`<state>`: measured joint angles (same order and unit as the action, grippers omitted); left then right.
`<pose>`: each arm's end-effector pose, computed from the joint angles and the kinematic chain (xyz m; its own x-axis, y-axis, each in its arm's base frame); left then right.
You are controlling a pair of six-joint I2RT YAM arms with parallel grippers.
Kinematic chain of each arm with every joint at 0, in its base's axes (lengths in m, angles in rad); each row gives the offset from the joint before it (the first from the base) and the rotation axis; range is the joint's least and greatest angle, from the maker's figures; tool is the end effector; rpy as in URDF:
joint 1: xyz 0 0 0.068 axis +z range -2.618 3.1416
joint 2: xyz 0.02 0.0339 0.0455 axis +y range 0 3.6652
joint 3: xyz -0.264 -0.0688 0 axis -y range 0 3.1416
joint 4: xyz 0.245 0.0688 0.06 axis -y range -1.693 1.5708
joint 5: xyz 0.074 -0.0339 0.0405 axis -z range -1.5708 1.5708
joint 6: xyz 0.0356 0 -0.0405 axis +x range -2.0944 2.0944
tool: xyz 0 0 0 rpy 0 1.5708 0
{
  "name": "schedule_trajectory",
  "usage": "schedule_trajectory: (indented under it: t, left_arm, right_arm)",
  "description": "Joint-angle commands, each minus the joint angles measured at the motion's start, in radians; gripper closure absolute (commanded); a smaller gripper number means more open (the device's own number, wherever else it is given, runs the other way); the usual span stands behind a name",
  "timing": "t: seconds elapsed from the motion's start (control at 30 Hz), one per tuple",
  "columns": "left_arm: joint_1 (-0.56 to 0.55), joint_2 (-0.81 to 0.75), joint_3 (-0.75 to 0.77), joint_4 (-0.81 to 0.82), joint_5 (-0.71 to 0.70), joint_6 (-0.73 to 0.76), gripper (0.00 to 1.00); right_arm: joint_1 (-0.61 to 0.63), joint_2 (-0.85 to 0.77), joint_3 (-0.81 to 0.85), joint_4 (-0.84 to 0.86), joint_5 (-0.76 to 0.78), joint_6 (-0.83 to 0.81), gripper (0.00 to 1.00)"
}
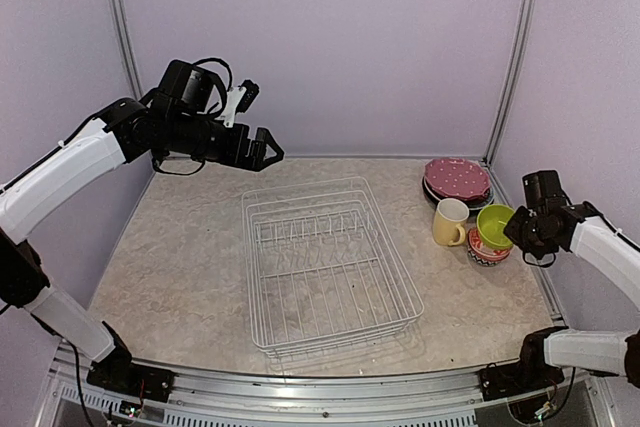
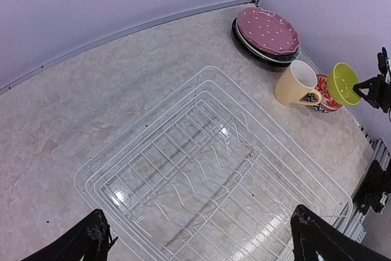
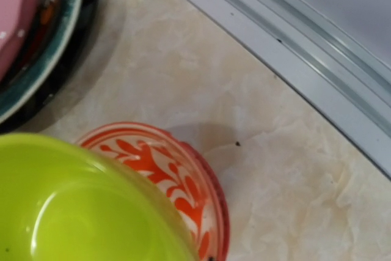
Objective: Unload the mixed dishes from the dish rack
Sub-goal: Place the bowl in the bowl.
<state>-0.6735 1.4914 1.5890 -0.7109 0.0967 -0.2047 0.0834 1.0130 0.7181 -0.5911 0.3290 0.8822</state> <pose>0.2531 -0.2064 0.3973 -0.5792 0.2034 -0.7894 0.5768 0.7865 -0.2206 0.2005 0.0052 0.2403 -0.3941 0.7003 -0.5952 0.6753 0.6599 0.3294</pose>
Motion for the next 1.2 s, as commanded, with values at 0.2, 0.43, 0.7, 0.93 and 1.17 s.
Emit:
schedule_trajectory:
  t: [0.2,0.43,0.7,0.93,1.17]
  left_arm:
    - [0.004,0.003,0.006,-0.007,-0.008,0.005,0.01]
    - [0.005,0.005,0.007,-0.008,-0.009,0.004,0.01]
    - [0.005,0.002,0.008,-0.008,-0.009,0.004,0.01]
    - [0.005,-0.005,0.007,-0.007,-0.010,0.005,0.01]
    - [0.005,-0.015,-0.002,0.004,-0.016,-0.003,0.01]
  right_arm:
    - [-0.041,0.036,-0.037,0.084,-0.038,-0.031,1.00]
    - [-0.048,0.082,-0.029,0.102,-0.059,-0.053,1.00]
    - [-0.058,0.092,-0.042,0.105,-0.058,-0.065,1.00]
    - [-0.065,0.080,-0.032,0.106,-0.115,-0.143,0.71]
    - [-0.065,-0.060,0.011,0.036,-0.195,-0.220,0.16]
